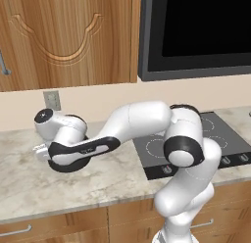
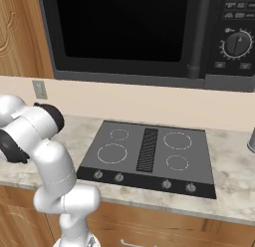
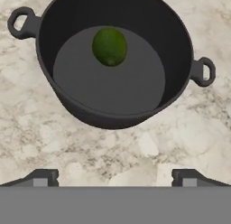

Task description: Turn on the sink faucet. Then move the lime from the counter to the sink. Turn off the sink. Move the vegetable from the sink to the pot next to the stove. Finally move the pot to the rear right burner.

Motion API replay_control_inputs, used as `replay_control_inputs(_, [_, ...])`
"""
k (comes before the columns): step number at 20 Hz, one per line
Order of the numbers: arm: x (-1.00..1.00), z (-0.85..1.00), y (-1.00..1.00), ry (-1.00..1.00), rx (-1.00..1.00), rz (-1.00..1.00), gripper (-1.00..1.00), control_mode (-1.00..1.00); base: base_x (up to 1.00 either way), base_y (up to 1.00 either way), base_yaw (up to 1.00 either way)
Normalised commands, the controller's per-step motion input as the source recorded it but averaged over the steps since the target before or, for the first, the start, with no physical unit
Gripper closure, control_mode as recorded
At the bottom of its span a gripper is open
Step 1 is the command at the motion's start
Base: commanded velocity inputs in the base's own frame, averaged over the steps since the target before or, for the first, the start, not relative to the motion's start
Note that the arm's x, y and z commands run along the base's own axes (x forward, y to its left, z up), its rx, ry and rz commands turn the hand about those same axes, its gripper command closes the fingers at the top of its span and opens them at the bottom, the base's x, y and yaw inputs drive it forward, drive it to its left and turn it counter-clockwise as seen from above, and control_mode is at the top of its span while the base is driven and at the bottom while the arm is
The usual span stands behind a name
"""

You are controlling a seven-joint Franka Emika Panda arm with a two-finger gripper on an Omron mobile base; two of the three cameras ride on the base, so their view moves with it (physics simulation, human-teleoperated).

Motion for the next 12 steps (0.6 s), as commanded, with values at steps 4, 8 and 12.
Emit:
replay_control_inputs(4, [0.07, 0.0, 0.0, 0.05, 0.0, 0.11, -1.0, -1.0, 0.0, 0.0, 0.0])
replay_control_inputs(8, [0.1, -0.04, 0.0, 0.02, 0.0, 0.12, -1.0, -1.0, 0.0, 0.0, 0.0])
replay_control_inputs(12, [0.1, -0.16, 0.01, 0.0, -0.03, 0.12, -1.0, -1.0, 0.0, 0.0, 0.0])
